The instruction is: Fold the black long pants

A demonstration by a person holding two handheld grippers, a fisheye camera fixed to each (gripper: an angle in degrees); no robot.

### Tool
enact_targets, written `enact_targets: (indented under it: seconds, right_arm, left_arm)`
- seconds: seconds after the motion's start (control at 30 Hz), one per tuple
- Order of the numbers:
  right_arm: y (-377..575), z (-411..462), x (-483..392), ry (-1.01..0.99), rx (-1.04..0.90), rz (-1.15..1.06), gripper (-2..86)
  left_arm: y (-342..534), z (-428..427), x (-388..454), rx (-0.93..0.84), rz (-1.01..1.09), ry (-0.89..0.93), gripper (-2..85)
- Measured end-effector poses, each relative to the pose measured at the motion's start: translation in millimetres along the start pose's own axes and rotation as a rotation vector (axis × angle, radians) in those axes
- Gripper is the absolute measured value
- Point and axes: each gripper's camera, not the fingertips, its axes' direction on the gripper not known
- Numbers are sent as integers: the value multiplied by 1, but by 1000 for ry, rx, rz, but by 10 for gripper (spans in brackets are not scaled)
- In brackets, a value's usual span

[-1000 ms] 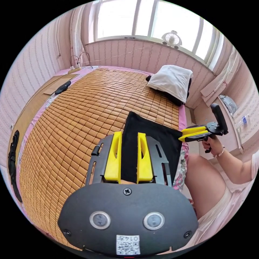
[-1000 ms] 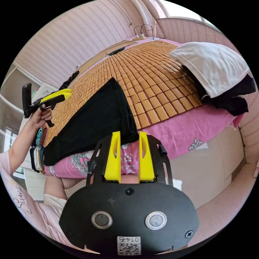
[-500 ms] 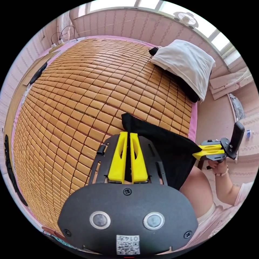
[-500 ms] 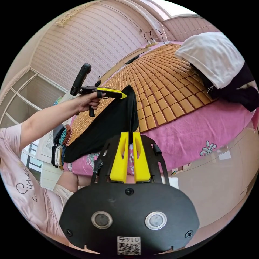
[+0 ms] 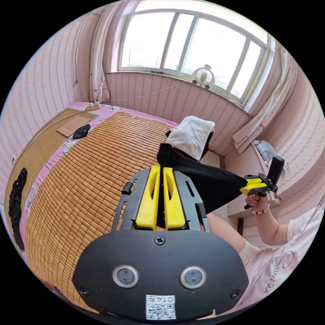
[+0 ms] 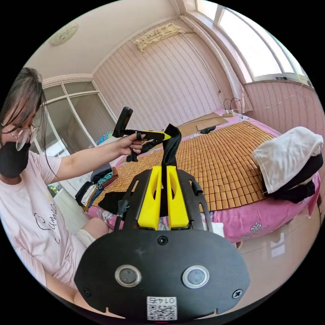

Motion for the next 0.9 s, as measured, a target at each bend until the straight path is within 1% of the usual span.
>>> enact_targets:
  seconds: [0.13, 0.27, 0.33, 0.47, 0.53, 0.57, 0.6, 0.63, 0.67, 0.7, 0.73, 0.83, 0.9]
  right_arm:
    - [-23, 23, -90, -109, -32, -169, 17]
    - [-41, 59, -168, -236, -57, -287, 18]
    - [-51, 94, -223, -340, -96, -357, 20]
    - [-58, 169, -315, -501, -184, -462, 26]
    - [-49, 236, -375, -588, -309, -487, 37]
    - [-45, 254, -387, -607, -347, -487, 41]
    - [-31, 292, -408, -601, -440, -479, 61]
    - [-13, 331, -422, -550, -554, -457, 74]
    - [-3, 349, -426, -519, -617, -439, 78]
    - [16, 377, -431, -497, -730, -425, 81]
    - [32, 394, -430, -509, -799, -415, 81]
    - [52, 412, -414, -448, -878, -375, 81]
    - [53, 416, -395, -364, -892, -343, 82]
  left_arm:
    - [67, -122, -22, 92, -80, -93, -10]
    - [140, -217, -50, 172, -176, -155, -9]
    - [195, -278, -72, 219, -246, -207, -7]
    - [289, -360, -110, 288, -387, -309, 4]
    - [364, -403, -137, 296, -551, -400, 39]
    - [385, -412, -144, 294, -597, -428, 46]
    - [430, -428, -154, 281, -682, -495, 60]
    - [477, -440, -161, 262, -783, -563, 62]
    - [501, -444, -164, 249, -830, -586, 63]
    - [546, -448, -167, 219, -914, -598, 62]
    - [588, -448, -166, 186, -988, -576, 60]
    - [664, -441, -150, 152, -1079, -546, 53]
    - [689, -433, -140, 136, -1098, -523, 52]
